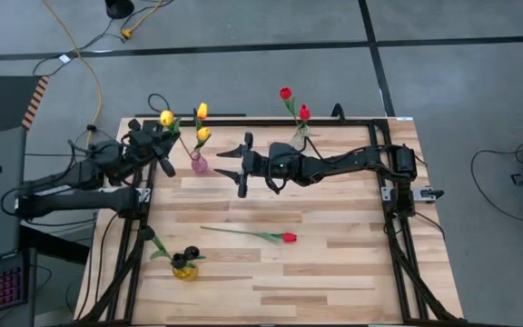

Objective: Sort flowers into vase by color
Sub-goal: Put the yellow tulip into the purple vase

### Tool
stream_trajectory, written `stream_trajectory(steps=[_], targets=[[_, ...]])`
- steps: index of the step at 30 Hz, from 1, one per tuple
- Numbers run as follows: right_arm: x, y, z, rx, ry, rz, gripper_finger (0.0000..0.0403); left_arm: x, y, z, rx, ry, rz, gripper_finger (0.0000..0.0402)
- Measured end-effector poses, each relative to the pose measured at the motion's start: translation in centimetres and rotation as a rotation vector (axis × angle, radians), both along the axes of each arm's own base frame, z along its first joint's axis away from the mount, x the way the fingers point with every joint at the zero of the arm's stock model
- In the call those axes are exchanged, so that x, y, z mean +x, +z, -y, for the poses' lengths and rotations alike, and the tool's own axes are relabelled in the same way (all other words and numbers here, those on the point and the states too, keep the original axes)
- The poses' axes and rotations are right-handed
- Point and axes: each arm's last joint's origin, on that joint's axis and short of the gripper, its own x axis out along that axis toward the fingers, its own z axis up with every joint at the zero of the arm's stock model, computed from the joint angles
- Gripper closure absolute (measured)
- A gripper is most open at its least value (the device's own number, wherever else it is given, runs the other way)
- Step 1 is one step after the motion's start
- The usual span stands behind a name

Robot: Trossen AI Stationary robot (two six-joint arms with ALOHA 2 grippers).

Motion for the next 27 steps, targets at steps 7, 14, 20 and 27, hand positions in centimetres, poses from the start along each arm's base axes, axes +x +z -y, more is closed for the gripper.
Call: stream_trajectory(steps=[7,14,20,27], targets=[[0.0,0.0,0.0,0.0,0.0,0.0,0.0173,0.3,-1.1,-0.7,-0.025,0.003,0.001,0.0368],[0.0,0.0,0.0,0.0,0.0,0.0,0.0173,0.9,-3.2,-1.4,-0.041,0.008,0.036,0.0368],[0.0,0.0,0.0,0.0,0.0,0.0,0.0173,0.8,-3.3,-1.7,-0.039,0.013,0.046,0.0368],[0.0,0.0,0.0,0.0,0.0,0.0,0.0173,0.9,-2.7,-1.7,0.003,-0.018,0.085,0.0368]])
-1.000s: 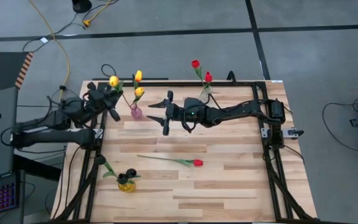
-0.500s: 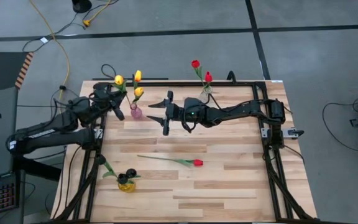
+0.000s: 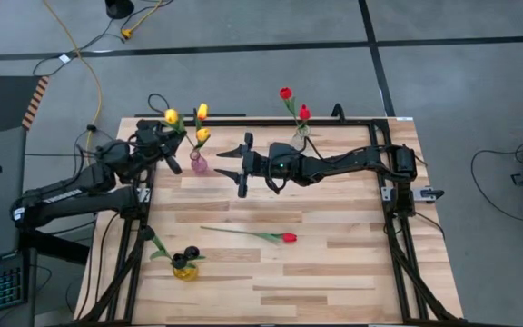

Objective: Sort flowers into vase by color
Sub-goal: Put the yellow tulip into the purple vase

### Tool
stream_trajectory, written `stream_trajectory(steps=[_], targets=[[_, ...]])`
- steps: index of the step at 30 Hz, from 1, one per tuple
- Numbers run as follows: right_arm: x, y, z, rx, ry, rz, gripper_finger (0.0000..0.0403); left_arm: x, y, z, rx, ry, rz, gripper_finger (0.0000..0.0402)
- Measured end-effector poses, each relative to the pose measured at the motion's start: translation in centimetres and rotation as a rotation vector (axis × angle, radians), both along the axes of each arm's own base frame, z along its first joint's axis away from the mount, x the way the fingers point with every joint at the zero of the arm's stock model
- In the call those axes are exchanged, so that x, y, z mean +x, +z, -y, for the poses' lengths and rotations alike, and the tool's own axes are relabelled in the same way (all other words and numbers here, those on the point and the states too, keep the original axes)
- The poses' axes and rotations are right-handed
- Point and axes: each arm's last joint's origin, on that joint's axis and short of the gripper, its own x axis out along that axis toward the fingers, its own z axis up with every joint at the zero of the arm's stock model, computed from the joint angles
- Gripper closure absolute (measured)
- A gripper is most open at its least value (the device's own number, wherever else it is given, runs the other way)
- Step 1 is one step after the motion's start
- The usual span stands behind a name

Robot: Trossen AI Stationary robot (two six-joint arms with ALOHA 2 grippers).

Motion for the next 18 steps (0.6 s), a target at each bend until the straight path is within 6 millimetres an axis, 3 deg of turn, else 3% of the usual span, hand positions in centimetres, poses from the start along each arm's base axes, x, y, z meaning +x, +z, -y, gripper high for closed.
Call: stream_trajectory(steps=[18], targets=[[0.0,0.0,0.0,0.0,0.0,0.0,0.0173,-0.1,-1.1,0.0,-0.093,0.019,-0.061,0.0368]])
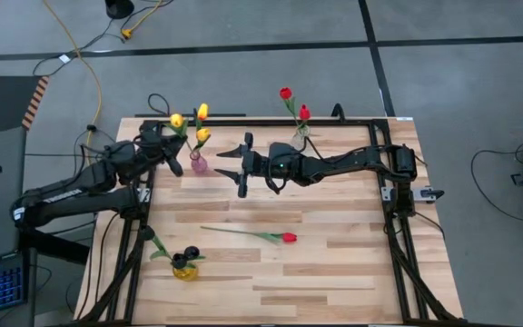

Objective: Sort flowers into vase by color
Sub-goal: Put the yellow tulip into the purple vase

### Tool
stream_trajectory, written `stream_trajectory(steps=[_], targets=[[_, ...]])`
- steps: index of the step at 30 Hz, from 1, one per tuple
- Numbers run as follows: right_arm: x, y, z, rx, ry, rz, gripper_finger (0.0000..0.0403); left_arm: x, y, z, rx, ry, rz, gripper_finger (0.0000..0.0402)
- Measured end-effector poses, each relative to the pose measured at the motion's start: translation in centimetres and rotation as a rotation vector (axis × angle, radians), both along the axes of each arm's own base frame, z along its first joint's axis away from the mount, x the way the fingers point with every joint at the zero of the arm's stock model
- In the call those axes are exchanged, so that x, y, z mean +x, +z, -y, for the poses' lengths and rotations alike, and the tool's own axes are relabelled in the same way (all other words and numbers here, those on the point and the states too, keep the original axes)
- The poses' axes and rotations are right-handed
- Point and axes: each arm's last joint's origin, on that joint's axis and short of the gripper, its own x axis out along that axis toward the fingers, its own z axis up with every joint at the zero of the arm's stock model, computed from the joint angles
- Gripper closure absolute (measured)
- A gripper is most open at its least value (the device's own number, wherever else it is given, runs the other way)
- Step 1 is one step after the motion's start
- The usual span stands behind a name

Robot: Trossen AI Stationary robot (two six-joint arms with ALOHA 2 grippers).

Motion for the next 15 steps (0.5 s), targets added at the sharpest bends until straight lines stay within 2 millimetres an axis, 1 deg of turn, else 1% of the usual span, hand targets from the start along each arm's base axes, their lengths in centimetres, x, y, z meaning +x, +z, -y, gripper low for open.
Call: stream_trajectory(steps=[15], targets=[[0.0,0.0,0.0,0.0,0.0,0.0,0.0173,1.8,-1.6,-0.8,-0.061,0.055,-0.13,0.0367]])
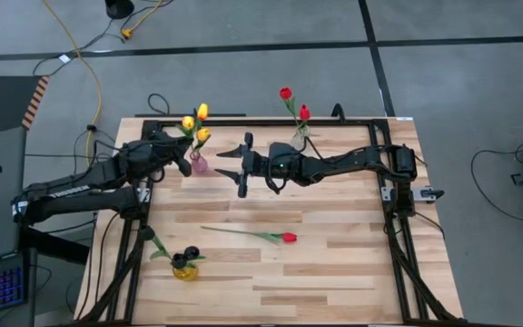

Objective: Sort flowers into vase by color
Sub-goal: Put the yellow tulip into the purple vase

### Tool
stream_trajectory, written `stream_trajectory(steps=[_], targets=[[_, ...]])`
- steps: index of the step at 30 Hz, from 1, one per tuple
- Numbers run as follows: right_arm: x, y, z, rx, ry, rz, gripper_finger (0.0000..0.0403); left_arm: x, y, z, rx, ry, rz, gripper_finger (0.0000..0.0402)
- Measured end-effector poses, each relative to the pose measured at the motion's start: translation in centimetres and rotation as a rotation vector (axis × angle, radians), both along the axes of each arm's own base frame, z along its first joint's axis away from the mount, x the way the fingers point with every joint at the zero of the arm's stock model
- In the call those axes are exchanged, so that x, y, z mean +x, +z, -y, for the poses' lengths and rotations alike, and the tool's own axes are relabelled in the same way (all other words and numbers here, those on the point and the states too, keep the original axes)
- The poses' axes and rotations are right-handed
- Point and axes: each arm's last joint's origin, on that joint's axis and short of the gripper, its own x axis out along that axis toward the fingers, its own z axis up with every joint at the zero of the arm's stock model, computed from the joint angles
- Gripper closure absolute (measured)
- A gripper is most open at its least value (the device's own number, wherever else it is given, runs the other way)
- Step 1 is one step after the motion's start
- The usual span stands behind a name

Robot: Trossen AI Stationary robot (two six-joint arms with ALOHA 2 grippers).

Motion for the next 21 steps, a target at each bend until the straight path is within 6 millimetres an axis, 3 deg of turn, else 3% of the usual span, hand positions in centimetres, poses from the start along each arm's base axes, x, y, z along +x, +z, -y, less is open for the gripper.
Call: stream_trajectory(steps=[6,21], targets=[[0.0,-0.01,0.0,0.0,0.0,-0.001,0.0173,0.04,-0.03,-0.02,-0.015,0.005,0.013,0.0345],[0.03,-0.73,0.0,0.007,0.0,-0.075,0.0173,-0.44,0.61,0.17,0.026,-0.01,-0.036,0.0223]])
